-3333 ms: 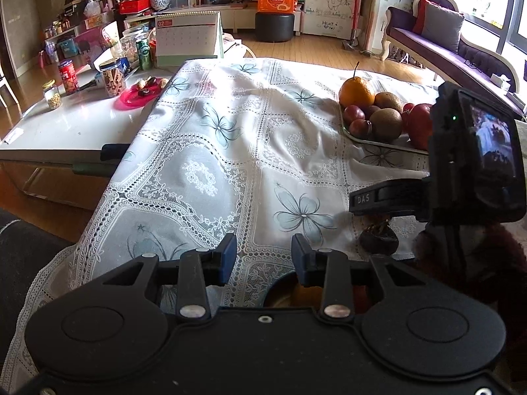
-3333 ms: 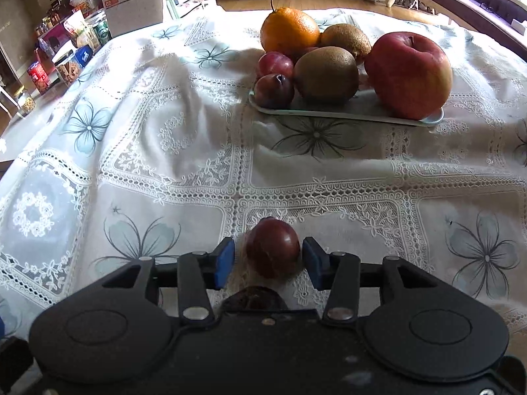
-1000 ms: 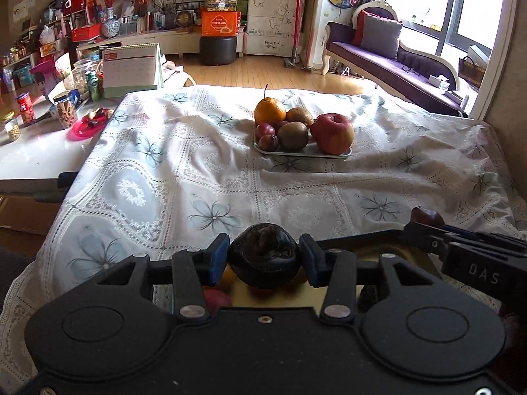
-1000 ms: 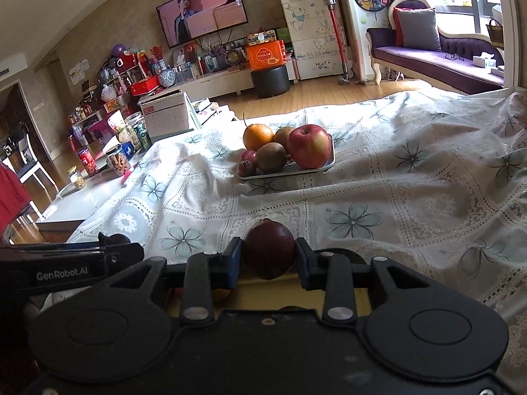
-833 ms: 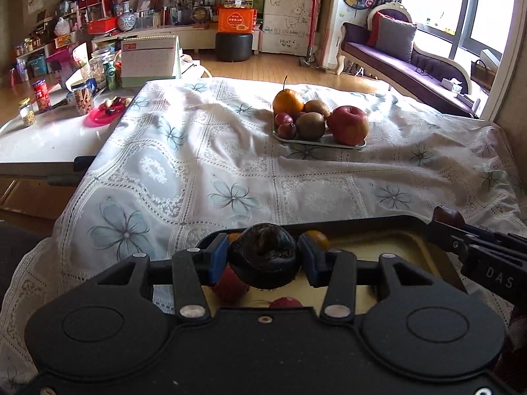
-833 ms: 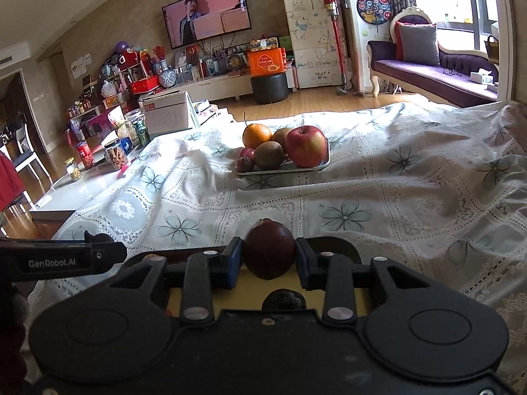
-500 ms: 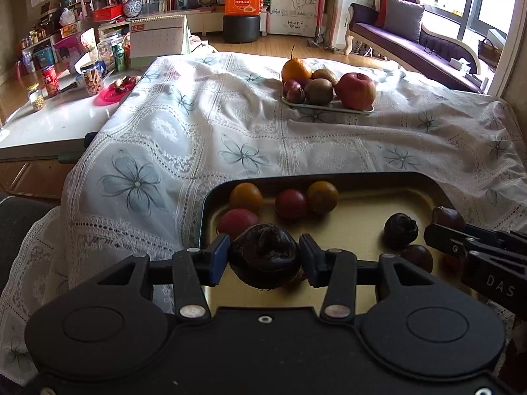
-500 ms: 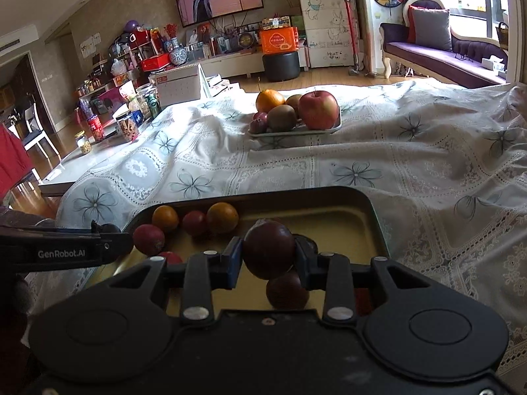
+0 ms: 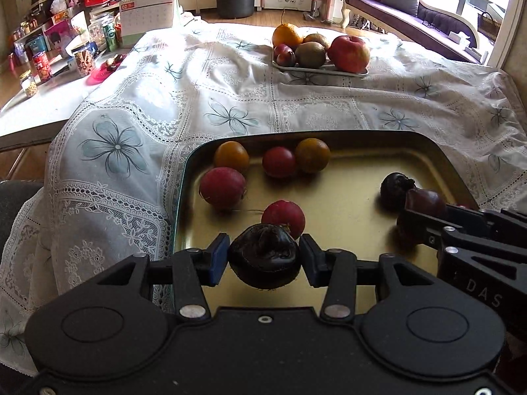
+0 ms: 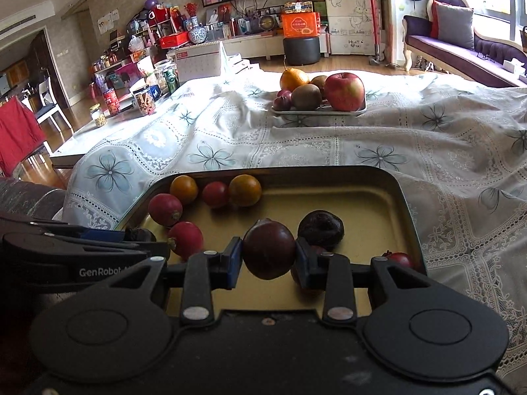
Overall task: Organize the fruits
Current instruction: 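Carry both fruits over the gold tray and lower them in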
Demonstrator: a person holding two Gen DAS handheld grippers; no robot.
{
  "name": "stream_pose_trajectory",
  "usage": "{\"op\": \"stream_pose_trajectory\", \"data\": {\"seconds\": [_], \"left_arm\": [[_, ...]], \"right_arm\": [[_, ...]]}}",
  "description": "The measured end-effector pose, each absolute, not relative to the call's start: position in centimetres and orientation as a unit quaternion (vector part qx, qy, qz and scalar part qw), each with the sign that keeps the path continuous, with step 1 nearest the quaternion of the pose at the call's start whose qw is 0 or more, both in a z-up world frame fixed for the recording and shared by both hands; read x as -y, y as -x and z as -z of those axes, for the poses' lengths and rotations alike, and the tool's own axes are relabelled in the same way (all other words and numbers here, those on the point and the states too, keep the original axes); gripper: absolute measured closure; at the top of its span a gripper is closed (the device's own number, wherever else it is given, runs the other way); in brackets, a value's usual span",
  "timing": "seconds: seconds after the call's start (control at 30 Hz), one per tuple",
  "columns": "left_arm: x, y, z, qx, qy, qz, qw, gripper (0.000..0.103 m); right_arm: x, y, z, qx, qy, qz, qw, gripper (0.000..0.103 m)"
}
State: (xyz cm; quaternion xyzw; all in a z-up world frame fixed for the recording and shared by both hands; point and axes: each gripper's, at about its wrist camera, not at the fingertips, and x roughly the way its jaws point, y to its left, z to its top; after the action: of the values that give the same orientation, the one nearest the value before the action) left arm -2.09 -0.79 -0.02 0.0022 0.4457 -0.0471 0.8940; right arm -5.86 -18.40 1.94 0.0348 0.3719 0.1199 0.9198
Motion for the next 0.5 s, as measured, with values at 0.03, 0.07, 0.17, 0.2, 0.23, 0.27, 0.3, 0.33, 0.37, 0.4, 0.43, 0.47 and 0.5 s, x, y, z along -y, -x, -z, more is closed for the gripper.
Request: {"op": "stream_pose_trajectory", "data": {"seconds": [0.03,0.07,0.17,0.2,0.23,0.27,0.3,0.33,0.37,0.4,0.43,0.47,0.5], "left_arm": [[0.77,2.09,-0.01,-0.446,-0.002,0.046,0.894,0.050],[0.74,2.08,-0.03,-0.445,-0.002,0.045,0.894,0.050],[0.70,2.07,-0.07,-0.447,0.000,0.044,0.894,0.050],[0.70,2.05,-0.06,-0.448,0.001,0.044,0.893,0.050],[0.70,1.99,-0.04,-0.449,0.001,0.044,0.892,0.050],[0.72,1.98,0.00,-0.451,0.002,0.044,0.891,0.050],[0.72,1.98,0.02,-0.452,0.003,0.045,0.891,0.050],[0.71,1.98,0.04,-0.453,0.003,0.045,0.890,0.050],[0.71,2.00,0.04,-0.453,0.004,0.045,0.890,0.050],[0.72,2.03,0.03,-0.453,0.004,0.044,0.890,0.050],[0.73,2.06,0.03,-0.454,0.003,0.044,0.890,0.050],[0.72,2.05,0.05,-0.454,0.003,0.044,0.890,0.050],[0.71,2.06,0.05,-0.454,0.003,0.044,0.890,0.050]], "right_arm": [[18.39,5.81,-1.88,-0.373,-0.035,-0.120,0.919,0.067],[18.35,5.79,-1.84,-0.375,-0.034,-0.120,0.919,0.067],[18.42,5.86,-1.84,-0.376,-0.033,-0.121,0.918,0.067],[18.40,5.85,-1.82,-0.377,-0.033,-0.122,0.918,0.067],[18.35,5.87,-1.78,-0.377,-0.033,-0.122,0.918,0.067],[18.35,5.89,-1.78,-0.377,-0.032,-0.122,0.918,0.067],[18.35,5.88,-1.79,-0.377,-0.032,-0.122,0.918,0.067],[18.33,5.89,-1.77,-0.377,-0.032,-0.123,0.917,0.067],[18.31,5.90,-1.74,-0.377,-0.032,-0.124,0.917,0.067],[18.30,5.90,-1.73,-0.377,-0.031,-0.124,0.917,0.067],[18.30,5.90,-1.74,-0.377,-0.031,-0.124,0.917,0.067],[18.29,5.90,-1.74,-0.378,-0.032,-0.124,0.917,0.067],[18.29,5.89,-1.74,-0.378,-0.032,-0.124,0.917,0.067]]}}
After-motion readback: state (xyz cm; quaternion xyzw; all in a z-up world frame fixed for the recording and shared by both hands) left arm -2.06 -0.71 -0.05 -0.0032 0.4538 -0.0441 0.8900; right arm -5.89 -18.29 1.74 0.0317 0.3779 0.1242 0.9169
